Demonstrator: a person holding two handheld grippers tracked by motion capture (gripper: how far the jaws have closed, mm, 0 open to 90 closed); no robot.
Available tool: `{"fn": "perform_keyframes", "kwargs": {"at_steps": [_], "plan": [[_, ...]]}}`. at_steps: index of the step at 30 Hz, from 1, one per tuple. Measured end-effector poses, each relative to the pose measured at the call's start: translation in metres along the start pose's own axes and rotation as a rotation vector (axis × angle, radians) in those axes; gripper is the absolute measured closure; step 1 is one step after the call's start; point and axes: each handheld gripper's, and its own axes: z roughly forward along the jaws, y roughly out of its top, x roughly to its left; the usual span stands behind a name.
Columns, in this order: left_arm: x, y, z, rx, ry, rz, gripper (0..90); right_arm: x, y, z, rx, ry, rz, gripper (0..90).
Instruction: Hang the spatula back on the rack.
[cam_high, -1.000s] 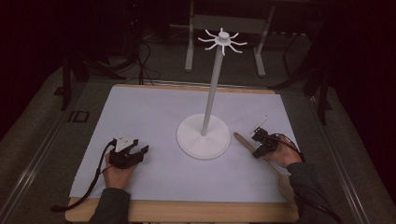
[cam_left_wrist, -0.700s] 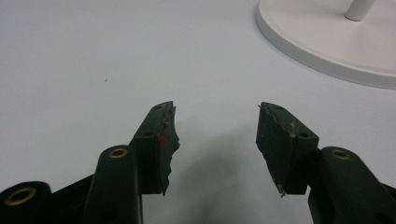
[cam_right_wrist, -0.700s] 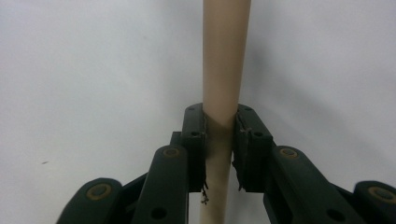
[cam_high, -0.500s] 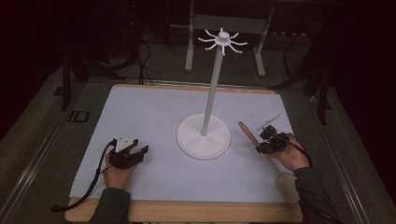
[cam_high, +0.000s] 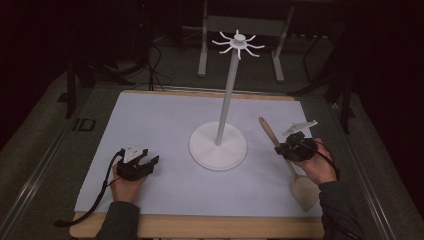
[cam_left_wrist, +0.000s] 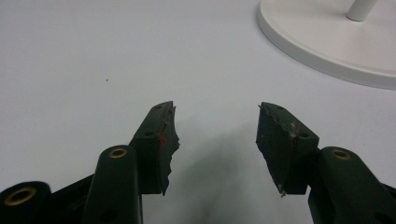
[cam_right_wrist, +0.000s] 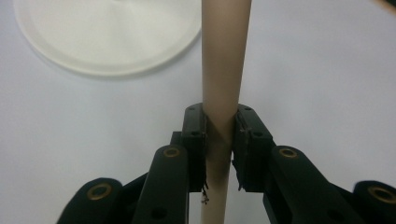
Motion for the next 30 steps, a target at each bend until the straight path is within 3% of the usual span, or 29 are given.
{"fn": "perform_keyframes", "kwargs": {"at_steps": [7,15,30], "plan": [[0.0,0.0,0.0,-0.002,0.001,-0.001,47.1,0.0,0.005,-0.016,-0.083,-0.002,-0.002,76.2],[0.0,0.0,0.0,-0.003,0.002,-0.002,47.1,0.002,0.009,-0.024,-0.13,-0.006,0.0,76.2],[0.001,0.0,0.0,-0.004,0.001,-0.007,46.3,0.013,0.023,-0.053,-0.272,-0.002,-0.031,76.2]]}}
